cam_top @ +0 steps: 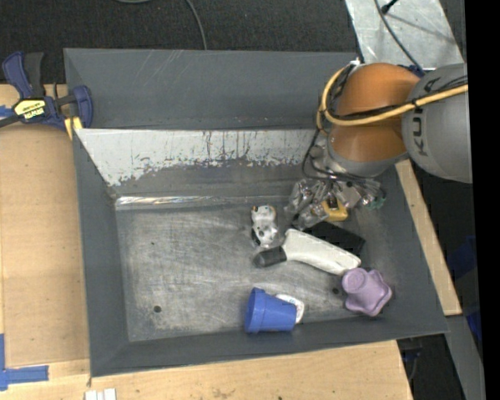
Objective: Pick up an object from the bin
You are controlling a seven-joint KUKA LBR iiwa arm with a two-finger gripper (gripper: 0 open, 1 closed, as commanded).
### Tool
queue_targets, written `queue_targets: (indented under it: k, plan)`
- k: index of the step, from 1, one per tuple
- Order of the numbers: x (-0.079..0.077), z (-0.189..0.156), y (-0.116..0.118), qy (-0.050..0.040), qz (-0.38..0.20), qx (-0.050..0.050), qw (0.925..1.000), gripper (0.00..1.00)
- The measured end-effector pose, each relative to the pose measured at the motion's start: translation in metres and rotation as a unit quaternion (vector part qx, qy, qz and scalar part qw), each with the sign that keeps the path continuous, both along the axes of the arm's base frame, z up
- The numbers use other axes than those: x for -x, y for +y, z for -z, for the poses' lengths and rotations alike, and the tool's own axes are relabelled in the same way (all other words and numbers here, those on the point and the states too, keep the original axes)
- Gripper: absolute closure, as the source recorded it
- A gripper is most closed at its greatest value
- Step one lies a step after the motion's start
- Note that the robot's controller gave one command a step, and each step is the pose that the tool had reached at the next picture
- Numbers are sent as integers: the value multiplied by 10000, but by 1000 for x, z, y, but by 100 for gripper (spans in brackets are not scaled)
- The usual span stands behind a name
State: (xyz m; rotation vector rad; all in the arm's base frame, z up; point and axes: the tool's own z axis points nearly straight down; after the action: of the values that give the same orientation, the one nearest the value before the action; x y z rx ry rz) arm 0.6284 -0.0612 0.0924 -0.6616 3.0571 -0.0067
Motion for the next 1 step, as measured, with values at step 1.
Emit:
queue_targets:
  k: [1]
  plan:
    - [0,0,0,-1,-1,1,10000,100]
